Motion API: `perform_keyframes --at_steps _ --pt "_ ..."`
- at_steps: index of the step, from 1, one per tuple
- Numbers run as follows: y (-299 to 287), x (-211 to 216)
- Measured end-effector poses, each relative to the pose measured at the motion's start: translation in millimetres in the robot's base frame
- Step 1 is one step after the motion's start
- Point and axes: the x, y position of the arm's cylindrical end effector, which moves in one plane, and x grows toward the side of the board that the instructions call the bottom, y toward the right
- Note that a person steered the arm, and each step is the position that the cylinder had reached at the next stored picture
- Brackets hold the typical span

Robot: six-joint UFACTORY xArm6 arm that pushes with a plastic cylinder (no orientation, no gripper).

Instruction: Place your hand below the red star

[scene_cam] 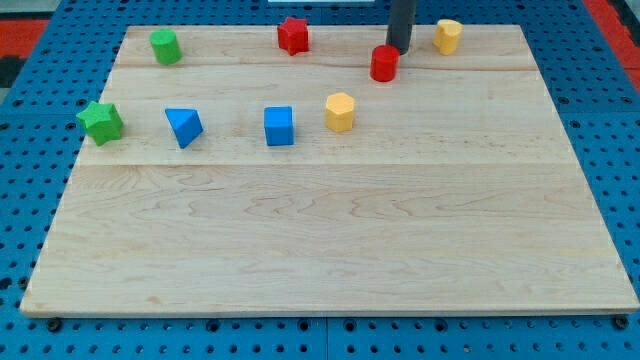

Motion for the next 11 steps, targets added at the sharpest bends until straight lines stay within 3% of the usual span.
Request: perform_keyframes --at_steps 3,5,6,7,8,11 --pt "-244.6 5.5" --pt "-323.7 8.2" --pt "-302.8 11.6" --pt "-204.6 16.7" --pt "-160.2 17.1" --pt "-121.0 17.1"
